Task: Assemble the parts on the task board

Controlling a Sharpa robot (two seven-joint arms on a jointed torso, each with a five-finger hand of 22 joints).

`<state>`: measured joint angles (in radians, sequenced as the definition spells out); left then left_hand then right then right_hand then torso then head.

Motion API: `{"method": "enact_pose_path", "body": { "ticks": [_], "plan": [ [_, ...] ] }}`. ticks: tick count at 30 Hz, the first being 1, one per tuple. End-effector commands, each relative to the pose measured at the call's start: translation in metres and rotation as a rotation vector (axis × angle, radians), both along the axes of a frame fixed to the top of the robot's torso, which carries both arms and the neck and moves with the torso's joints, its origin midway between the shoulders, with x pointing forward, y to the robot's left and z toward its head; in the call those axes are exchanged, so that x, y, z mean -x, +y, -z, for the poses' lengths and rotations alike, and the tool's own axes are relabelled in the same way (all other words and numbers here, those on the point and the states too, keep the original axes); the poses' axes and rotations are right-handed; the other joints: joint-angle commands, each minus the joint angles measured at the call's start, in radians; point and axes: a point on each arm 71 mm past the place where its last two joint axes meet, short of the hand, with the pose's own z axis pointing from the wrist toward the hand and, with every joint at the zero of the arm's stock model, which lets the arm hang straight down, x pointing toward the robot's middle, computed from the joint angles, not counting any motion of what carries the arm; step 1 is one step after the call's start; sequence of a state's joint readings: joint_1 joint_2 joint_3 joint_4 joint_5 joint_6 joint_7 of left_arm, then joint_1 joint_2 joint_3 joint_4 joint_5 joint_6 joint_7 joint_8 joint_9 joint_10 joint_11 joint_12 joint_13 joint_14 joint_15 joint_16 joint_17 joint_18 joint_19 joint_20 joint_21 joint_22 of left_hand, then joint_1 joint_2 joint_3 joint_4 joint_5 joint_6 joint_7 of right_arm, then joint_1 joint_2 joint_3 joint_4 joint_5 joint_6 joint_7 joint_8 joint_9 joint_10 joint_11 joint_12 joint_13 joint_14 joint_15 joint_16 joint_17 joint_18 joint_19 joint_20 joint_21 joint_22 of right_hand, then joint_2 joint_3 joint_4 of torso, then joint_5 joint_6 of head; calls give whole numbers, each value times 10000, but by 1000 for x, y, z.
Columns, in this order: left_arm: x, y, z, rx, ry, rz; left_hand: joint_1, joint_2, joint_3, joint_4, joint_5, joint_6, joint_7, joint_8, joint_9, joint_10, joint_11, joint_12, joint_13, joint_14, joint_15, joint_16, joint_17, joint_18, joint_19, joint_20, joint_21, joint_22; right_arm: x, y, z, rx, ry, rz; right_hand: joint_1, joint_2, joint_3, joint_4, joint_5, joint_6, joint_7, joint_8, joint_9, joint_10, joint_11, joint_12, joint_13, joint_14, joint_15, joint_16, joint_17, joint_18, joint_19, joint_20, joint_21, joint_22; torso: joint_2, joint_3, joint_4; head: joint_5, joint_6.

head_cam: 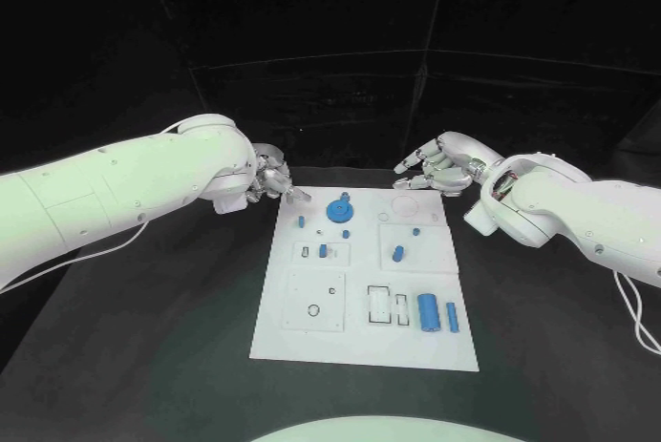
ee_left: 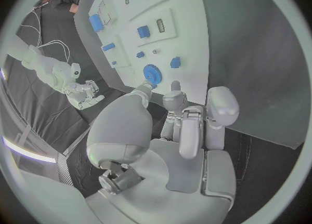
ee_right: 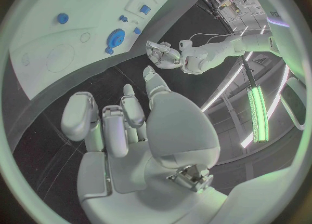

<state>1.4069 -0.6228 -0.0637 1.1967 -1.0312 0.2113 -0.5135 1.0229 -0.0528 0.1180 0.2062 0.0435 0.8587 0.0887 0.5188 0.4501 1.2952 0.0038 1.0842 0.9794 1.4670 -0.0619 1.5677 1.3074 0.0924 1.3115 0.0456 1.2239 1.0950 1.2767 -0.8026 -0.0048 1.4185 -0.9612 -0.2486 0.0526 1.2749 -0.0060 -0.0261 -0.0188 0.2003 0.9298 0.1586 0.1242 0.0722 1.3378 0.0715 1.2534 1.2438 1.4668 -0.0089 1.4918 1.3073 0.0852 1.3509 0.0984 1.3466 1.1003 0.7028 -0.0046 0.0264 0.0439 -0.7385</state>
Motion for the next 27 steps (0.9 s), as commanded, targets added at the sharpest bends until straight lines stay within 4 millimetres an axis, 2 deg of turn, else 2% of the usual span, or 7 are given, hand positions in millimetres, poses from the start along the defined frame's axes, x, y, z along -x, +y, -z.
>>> {"method": "enact_pose_path", "body": {
  "ticks": [1,4,11,17,27],
  "plan": [
    [-7,0,2,-315,359,145,112,16,-138,32,44,129,-26,-79,-84,-8,54,68,25,1016,67,-14,2544,139,29,72,56,44,0,2,-1,-3,-24,-122,-36,77,-77,-5,51,-66,-19,55,-3,-57,-22,-34,-12,624,13,-56,787,92,-68,-1,-61,-17,6,1,-16,31,-9],
    [-13,1,5,-500,414,52,93,24,-333,115,42,234,-38,-120,-175,4,44,99,33,1021,65,-4,2563,136,62,81,85,95,-1,3,-1,-5,-20,-140,-36,77,-77,-5,51,-66,-19,55,-3,-57,-22,-34,-12,624,13,-56,787,92,-68,-1,-61,-17,11,-14,-6,20,-24],
    [-18,-3,15,-717,648,10,30,-6,-796,311,37,548,-112,-116,-300,41,-12,165,65,1030,23,15,2602,127,114,61,132,183,-1,5,-1,-8,-16,-170,-36,77,-77,-5,51,-66,-19,55,-3,-57,-22,-34,-12,624,13,-56,787,92,-68,-1,-61,-17,-8,2,3,15,-44],
    [-19,-6,24,-845,847,34,78,67,-1067,437,36,738,-167,-109,-371,71,-57,210,94,1034,-17,22,2616,117,146,26,159,239,-1,6,-1,-15,-15,-203,-30,86,-81,-3,58,-71,-19,57,-3,-61,-22,-40,-19,625,12,-57,788,91,-65,-2,-60,-12,-9,6,-1,30,-65],
    [-17,-12,33,-938,1106,190,258,171,-1255,467,37,905,-215,-93,-427,92,-99,234,102,1038,-52,30,2632,109,173,-8,181,288,-1,7,-1,-22,-21,-219,-30,86,-81,-3,58,-71,-19,57,-3,-61,-22,-40,-19,625,12,-57,788,91,-65,-2,-60,-12,-9,16,6,21,-65]
  ]
}}
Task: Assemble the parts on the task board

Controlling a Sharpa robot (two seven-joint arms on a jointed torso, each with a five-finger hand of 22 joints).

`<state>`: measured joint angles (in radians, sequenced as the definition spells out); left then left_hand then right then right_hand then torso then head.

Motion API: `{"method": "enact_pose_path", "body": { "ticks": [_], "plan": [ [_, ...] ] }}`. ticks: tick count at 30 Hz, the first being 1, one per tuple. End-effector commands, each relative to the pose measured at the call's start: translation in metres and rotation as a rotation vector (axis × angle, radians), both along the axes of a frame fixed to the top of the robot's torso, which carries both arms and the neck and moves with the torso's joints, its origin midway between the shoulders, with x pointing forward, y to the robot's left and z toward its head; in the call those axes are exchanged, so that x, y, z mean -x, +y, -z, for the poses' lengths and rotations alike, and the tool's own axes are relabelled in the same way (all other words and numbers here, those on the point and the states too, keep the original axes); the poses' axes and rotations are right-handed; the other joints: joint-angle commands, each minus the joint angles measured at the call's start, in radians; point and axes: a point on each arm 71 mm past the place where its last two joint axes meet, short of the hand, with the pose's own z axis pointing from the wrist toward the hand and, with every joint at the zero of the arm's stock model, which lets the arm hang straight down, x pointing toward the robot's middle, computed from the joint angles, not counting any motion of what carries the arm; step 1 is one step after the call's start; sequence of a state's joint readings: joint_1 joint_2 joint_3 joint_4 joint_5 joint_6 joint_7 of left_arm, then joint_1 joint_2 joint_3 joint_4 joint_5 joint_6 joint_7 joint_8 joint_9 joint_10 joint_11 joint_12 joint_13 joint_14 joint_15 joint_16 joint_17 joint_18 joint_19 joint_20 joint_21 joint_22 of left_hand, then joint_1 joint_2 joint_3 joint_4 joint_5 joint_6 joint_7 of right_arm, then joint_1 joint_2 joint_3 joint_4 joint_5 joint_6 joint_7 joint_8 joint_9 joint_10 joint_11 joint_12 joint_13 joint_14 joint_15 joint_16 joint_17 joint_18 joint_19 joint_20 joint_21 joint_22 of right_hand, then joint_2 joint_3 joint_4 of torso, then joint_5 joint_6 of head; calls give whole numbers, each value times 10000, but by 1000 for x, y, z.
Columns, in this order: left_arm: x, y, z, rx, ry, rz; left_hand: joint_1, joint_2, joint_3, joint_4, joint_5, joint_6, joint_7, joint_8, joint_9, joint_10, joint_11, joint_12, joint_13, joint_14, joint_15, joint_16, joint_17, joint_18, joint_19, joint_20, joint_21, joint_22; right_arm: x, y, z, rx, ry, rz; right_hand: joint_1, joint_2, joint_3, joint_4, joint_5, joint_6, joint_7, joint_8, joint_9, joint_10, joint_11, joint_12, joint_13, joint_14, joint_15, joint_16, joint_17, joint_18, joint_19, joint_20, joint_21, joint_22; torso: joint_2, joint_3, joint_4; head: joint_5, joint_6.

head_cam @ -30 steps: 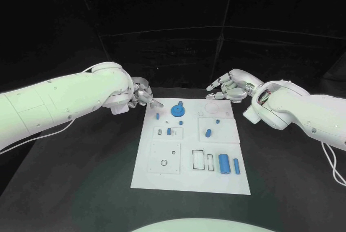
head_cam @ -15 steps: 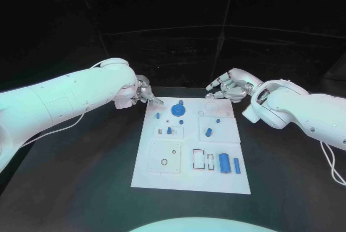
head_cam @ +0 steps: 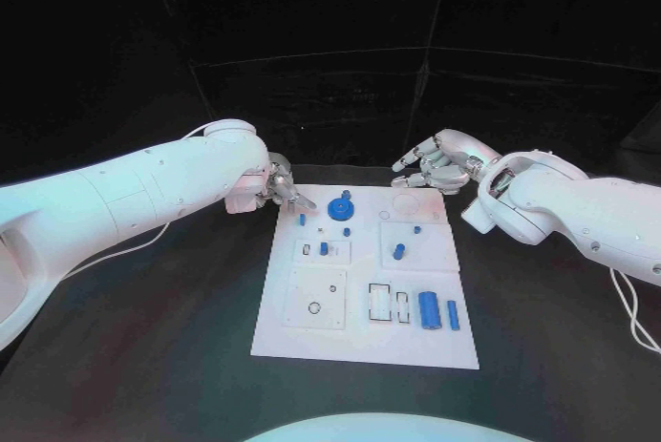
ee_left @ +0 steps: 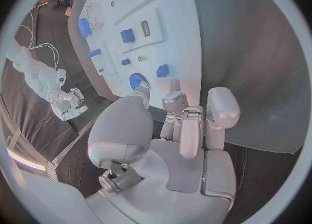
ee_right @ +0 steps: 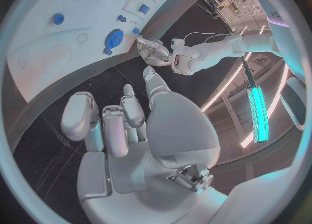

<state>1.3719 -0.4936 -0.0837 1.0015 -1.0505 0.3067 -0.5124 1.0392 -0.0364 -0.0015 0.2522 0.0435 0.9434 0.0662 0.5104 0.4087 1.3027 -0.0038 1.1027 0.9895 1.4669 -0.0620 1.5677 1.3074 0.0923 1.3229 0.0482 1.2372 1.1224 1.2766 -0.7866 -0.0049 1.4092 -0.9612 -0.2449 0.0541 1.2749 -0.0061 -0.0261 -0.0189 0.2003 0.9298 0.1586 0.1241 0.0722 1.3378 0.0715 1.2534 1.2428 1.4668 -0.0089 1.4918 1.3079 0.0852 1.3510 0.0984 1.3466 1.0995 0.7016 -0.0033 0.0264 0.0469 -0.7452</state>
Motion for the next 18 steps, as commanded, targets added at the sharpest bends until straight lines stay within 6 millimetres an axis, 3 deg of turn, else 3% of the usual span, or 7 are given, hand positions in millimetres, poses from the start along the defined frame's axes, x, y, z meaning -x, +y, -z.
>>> {"method": "enact_pose_path", "body": {
  "ticks": [1,18],
  "plan": [
    [1,-3,1,-102,166,236,134,32,-72,1,38,75,5,-8,-20,20,-30,49,0,1039,-55,31,2634,109,60,-37,48,17,0,2,-1,-10,-38,-122,-31,87,-81,-2,58,-70,-19,58,-3,-61,-22,-40,-10,625,12,-57,783,91,-65,-1,-60,-5,2,-1,4,-10,5],
    [3,-9,6,-205,354,367,624,338,-202,-138,40,221,-31,-28,-121,28,-64,38,-36,1039,-86,31,2634,102,73,-71,47,55,0,2,-1,-11,-35,-130,-31,87,-81,-2,58,-70,-19,58,-3,-61,-22,-40,-10,625,12,-57,783,91,-65,-1,-60,-5,2,-3,7,-36,-27]
  ]
}}
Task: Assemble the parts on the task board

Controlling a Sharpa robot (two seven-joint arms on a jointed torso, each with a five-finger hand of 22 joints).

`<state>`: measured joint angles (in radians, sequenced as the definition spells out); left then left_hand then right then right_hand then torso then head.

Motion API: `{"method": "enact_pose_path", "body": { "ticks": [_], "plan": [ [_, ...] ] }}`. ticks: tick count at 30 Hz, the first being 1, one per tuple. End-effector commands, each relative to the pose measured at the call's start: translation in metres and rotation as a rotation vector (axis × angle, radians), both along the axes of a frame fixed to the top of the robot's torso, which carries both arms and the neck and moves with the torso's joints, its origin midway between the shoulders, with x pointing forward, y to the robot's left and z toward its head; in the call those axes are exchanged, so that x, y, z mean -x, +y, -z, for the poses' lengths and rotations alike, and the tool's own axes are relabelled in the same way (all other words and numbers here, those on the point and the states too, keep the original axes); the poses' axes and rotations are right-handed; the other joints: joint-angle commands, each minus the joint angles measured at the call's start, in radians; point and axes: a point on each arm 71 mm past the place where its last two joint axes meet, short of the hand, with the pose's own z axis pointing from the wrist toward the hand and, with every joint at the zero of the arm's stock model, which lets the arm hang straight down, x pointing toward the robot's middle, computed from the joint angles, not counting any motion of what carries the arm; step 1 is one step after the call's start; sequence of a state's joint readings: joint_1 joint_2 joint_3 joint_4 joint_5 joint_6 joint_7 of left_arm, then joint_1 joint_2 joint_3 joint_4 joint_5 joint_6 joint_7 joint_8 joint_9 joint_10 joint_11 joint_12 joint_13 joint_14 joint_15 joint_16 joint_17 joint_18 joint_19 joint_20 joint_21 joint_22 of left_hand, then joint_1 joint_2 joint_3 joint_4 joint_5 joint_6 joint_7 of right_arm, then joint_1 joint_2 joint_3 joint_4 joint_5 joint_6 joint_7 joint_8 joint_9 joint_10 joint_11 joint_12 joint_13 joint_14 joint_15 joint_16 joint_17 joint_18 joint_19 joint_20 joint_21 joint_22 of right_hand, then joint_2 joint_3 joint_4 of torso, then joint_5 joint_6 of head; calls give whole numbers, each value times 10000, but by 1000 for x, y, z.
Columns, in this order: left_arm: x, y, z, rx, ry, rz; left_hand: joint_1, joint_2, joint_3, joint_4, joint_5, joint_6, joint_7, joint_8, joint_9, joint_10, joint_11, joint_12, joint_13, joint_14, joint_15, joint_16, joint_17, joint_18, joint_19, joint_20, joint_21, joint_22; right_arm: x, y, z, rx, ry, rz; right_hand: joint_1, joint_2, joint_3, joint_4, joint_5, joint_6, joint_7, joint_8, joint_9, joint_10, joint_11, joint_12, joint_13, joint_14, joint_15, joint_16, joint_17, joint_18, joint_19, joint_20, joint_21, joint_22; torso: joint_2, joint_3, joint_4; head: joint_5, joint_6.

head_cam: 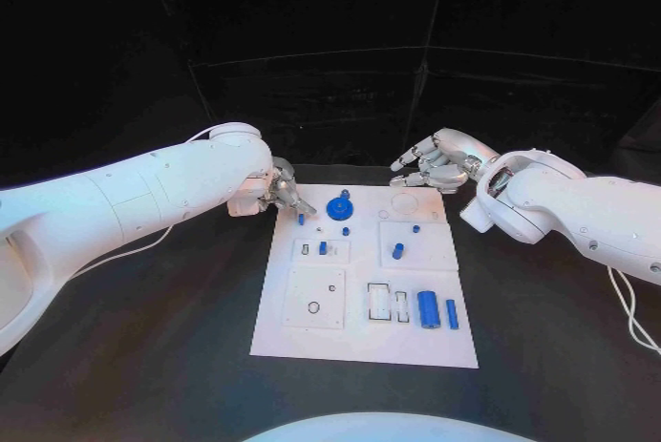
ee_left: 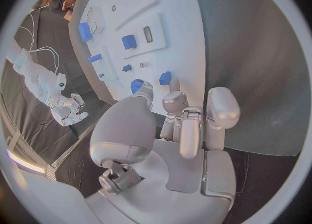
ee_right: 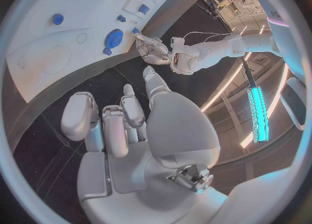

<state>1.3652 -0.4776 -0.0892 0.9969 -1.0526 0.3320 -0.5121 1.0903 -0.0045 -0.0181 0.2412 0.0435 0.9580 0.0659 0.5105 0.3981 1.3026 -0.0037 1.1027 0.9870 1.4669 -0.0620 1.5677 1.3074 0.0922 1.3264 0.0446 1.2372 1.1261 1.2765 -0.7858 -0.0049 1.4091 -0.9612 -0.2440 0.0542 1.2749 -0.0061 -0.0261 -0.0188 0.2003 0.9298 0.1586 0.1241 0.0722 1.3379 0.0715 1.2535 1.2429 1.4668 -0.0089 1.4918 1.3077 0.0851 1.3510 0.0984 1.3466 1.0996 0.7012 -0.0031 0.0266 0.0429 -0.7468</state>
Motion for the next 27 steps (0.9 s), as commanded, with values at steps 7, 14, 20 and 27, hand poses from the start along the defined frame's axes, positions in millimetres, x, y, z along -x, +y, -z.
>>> {"method": "enact_pose_path", "body": {
  "ticks": [7,14,20,27],
  "plan": [
    [0,-1,1,-137,134,104,315,128,-54,-126,41,113,-35,-38,-51,31,-71,33,-26,1039,-91,31,2634,100,42,-44,45,31,0,2,-1,-10,-38,-121,-31,87,-81,-3,58,-70,-19,59,-3,-62,-22,-40,-11,625,12,-57,785,92,-65,-1,-60,-6,6,-8,5,-9,-38],
    [0,-1,2,-198,160,52,432,206,-67,-188,41,139,-39,-43,-75,37,-75,36,-28,1039,-95,31,2634,100,43,-48,41,38,0,2,-1,-11,-39,-126,-9,108,-99,1,73,-82,-20,68,-4,-57,-23,-31,-5,625,11,-60,785,94,-66,-3,-68,-16,1,-8,2,-13,-39],
    [-1,-3,2,-216,180,57,600,302,-60,-290,41,160,-41,-52,-104,37,-78,29,-43,1039,-97,31,2634,100,41,-52,32,40,0,2,-1,-14,-40,-132,-7,110,-100,1,74,-83,-20,69,-4,-58,-23,-32,-8,626,11,-59,787,93,-65,-3,-68,-16,4,-4,4,-17,-56],
    [-1,-3,3,-236,199,49,833,462,-7,-442,41,176,-41,-68,-141,40,-78,25,-54,1039,-97,31,2634,99,42,-53,26,52,0,2,-1,-14,-40,-136,-4,114,-102,1,75,-83,-20,70,-5,-60,-23,-35,-11,627,10,-58,790,93,-65,-3,-68,-15,4,-6,4,-21,-76]
  ]
}}
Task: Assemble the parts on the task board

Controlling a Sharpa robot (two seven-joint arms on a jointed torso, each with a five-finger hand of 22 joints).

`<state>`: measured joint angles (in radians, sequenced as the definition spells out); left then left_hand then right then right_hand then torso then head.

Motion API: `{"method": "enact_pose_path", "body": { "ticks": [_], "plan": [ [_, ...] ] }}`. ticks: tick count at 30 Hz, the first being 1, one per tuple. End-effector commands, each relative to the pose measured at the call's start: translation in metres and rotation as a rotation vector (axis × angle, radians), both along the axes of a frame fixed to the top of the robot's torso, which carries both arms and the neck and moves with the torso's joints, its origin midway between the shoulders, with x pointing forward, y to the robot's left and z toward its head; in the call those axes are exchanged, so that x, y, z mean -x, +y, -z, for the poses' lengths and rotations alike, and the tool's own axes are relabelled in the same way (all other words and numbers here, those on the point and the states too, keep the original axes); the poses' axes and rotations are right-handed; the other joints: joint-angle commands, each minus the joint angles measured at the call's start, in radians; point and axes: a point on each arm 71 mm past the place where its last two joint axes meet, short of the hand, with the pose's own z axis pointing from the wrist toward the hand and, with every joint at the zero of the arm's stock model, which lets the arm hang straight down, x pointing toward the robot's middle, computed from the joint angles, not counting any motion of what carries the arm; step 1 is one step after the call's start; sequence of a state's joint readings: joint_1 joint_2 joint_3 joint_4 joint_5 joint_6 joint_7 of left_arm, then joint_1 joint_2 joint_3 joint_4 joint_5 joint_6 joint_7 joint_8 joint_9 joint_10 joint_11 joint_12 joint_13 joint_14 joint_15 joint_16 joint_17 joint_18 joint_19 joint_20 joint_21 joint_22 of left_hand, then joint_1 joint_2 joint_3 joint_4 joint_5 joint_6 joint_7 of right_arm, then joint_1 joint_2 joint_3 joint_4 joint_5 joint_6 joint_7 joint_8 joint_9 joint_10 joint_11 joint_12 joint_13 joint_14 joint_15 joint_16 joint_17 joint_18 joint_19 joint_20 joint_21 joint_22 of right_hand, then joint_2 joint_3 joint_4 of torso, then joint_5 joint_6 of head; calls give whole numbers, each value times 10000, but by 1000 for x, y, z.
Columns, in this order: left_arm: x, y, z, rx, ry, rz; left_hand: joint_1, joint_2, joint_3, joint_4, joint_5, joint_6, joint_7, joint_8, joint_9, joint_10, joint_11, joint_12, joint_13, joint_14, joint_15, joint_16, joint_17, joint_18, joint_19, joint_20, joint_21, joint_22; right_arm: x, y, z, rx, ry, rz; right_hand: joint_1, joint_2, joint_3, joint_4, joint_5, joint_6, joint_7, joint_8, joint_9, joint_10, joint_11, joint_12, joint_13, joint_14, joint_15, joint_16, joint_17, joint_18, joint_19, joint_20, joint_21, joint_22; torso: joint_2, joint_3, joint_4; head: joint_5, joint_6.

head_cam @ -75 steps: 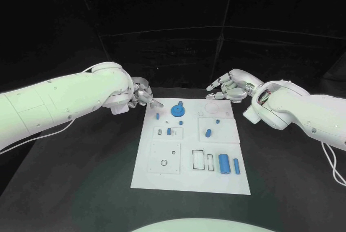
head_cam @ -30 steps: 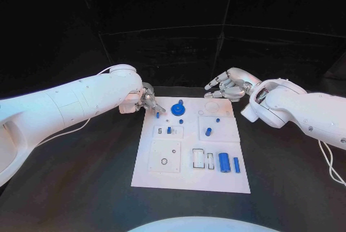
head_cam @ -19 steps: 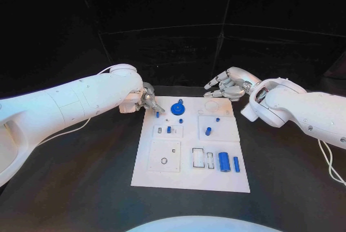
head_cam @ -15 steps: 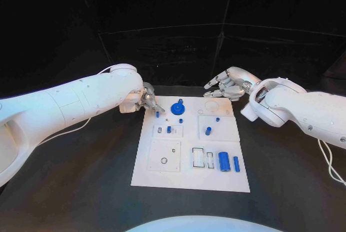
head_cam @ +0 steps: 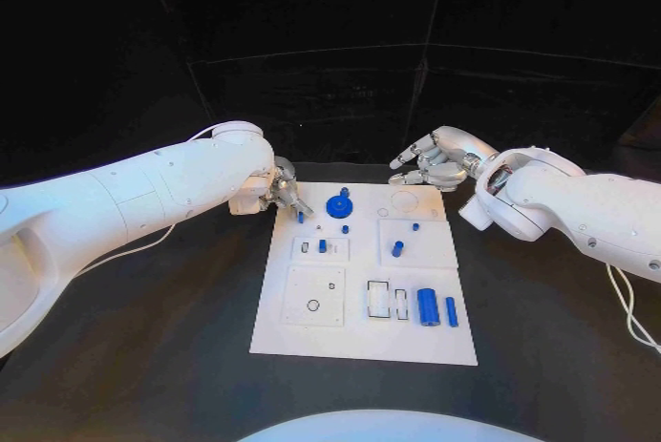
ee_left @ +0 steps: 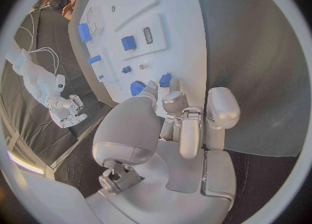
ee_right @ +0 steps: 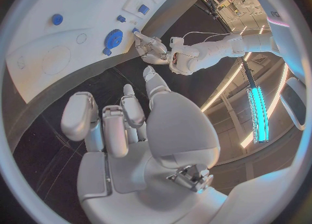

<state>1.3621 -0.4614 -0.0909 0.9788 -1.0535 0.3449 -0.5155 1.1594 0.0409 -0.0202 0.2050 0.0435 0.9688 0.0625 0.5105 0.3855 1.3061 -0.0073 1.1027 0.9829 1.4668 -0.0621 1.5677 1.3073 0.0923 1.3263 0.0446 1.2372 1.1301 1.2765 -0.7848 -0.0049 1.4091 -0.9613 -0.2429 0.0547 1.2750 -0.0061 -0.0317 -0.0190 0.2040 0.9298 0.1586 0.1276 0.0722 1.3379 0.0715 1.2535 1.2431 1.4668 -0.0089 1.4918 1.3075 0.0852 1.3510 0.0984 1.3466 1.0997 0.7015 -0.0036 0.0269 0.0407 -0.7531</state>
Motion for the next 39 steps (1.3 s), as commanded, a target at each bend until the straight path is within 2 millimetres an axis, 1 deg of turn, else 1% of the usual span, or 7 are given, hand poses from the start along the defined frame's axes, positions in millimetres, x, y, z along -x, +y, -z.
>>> {"method": "enact_pose_path", "body": {
  "ticks": [1,9,13,18,25,36,39],
  "plan": [
    [0,0,0,-141,72,14,164,21,19,-97,41,71,-5,-70,-18,2,-43,21,-18,1040,-96,31,2635,98,41,-53,24,11,0,1,-2,-13,-44,-117,-3,117,-46,4,40,-84,-20,36,-5,-59,-22,-33,-11,627,10,-58,792,93,-65,-3,-69,-17,1,-1,-1,-2,-17],
    [0,-1,0,-94,21,13,878,328,323,-613,41,84,-44,-108,-89,6,-77,10,-34,1040,-118,31,2635,97,49,-65,23,46,0,2,-1,-11,-39,-123,2,128,-47,6,45,-86,-20,38,-5,-55,-23,-27,-5,627,10,-60,790,93,-65,-3,-70,-19,1,0,5,-17,-47],
    [-1,-1,0,30,-57,-27,1663,644,843,-1167,46,60,-125,-141,-129,-15,-159,-33,-66,1040,-161,31,2635,99,46,-96,15,57,0,2,-1,-9,-33,-130,2,128,-47,6,45,-86,-20,38,-5,-55,-23,-27,-5,627,10,-60,790,93,-65,-3,-70,-19,-5,-2,8,-27,-63],
    [-1,0,0,292,-26,-92,2226,776,1335,-1675,48,62,-169,-114,-118,-28,-200,-97,-111,1040,-191,31,2635,94,48,-126,16,82,0,2,-1,-8,-30,-134,2,128,-47,6,45,-86,-20,38,-5,-55,-23,-27,-5,627,10,-60,790,93,-65,-3,-70,-19,-1,-2,8,-37,-74],
    [3,3,-1,918,-103,-378,2244,678,1911,-2041,47,23,-124,-27,-49,0,-156,-217,-225,1040,-165,31,2635,80,63,-128,26,130,0,2,-1,-7,-29,-134,2,128,-47,6,45,-86,-20,38,-5,-55,-23,-27,-5,627,10,-60,790,93,-65,-3,-70,-19,-11,5,14,-21,-66],
    [23,16,-7,2279,-401,-1097,1774,414,2764,-2309,46,3,-143,182,103,57,-176,-360,-387,1027,-177,5,2580,91,57,-130,-16,129,0,0,-1,8,-26,-89,2,128,-47,6,45,-86,-20,38,-5,-55,-23,-27,-5,627,10,-60,790,93,-65,-3,-70,-19,-18,17,33,-9,-104],
    [30,16,-10,2569,-665,-1168,1450,218,3306,-2451,44,-12,-163,318,201,149,-196,-327,-359,1033,-196,17,2605,79,111,-144,26,210,0,0,-1,10,-23,-89,10,139,-54,9,49,-88,-20,44,-5,-56,-23,-28,-9,626,9,-62,787,93,-65,-4,-73,-22,-7,14,4,32,-83]
  ]
}}
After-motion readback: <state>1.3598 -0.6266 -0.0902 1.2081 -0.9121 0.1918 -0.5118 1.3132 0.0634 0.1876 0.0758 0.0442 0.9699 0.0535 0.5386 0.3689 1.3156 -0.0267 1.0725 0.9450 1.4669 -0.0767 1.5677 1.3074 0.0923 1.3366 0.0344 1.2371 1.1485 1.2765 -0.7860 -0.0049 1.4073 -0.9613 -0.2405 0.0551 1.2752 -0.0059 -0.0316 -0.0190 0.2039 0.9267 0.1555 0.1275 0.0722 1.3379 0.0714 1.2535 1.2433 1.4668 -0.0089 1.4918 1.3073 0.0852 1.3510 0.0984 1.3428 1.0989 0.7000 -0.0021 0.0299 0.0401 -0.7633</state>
